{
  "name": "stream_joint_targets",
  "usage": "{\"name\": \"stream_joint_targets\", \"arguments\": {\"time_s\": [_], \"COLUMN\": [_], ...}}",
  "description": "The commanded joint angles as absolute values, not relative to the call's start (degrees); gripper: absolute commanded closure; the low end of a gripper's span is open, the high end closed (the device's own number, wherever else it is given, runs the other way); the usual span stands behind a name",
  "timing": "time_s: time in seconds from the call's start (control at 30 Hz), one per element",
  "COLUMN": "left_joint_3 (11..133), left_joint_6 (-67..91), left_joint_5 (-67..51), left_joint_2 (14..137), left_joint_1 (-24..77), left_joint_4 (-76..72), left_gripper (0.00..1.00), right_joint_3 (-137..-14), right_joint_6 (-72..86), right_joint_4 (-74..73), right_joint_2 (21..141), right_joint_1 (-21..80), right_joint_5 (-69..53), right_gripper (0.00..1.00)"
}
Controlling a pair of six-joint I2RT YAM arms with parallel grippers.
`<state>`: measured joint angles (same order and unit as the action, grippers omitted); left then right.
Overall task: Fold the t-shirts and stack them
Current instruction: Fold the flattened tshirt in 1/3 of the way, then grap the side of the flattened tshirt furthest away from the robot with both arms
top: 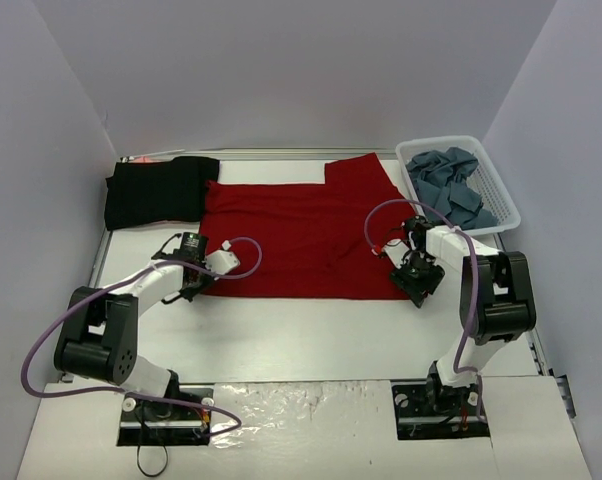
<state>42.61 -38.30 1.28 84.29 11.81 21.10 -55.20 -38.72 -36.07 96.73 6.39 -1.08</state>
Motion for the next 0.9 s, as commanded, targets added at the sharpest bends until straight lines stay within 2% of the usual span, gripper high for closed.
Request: {"name": "stream_joint_targets", "arguments": {"time_s": [0.0,0.1,0.13,0.2,0.23,0.27,0.43,0.87], "left_joint_3": [41.48,41.92,42.27,42.54,42.63,42.89,43.59,46.58], "left_joint_6": [-37.09,-36.91,-36.83,-36.65,-36.65,-36.65,-37.0,-37.88], "left_joint_5": [0.26,0.18,0.18,0.09,0.09,0.09,1.31,1.32], "left_joint_2": [83.5,83.58,83.85,83.85,83.85,83.85,82.01,66.98], "left_joint_1": [11.34,11.34,11.34,11.34,11.34,11.34,11.34,11.34], "left_joint_4": [24.35,24.43,24.52,24.52,24.7,24.78,26.63,38.84], "left_gripper": [0.98,0.98,0.98,0.98,0.98,0.98,0.98,0.98], "right_joint_3": [-57.3,-57.66,-57.66,-57.31,-57.13,-56.87,-55.64,-54.76], "right_joint_6": [-40.52,-40.87,-41.04,-41.04,-41.13,-41.13,-41.66,-43.42], "right_joint_4": [-37.62,-37.62,-37.62,-37.62,-37.62,-37.7,-40.86,-52.9], "right_joint_2": [97.56,98.0,98.09,98.0,97.82,97.56,92.21,72.53], "right_joint_1": [5.45,5.19,5.27,5.19,5.19,5.1,4.4,4.31], "right_joint_5": [-4.04,-5.18,-5.79,-6.06,-5.98,-5.89,-5.27,-4.39], "right_gripper": [0.51,0.54,0.6,0.77,0.92,0.99,1.0,1.0]}}
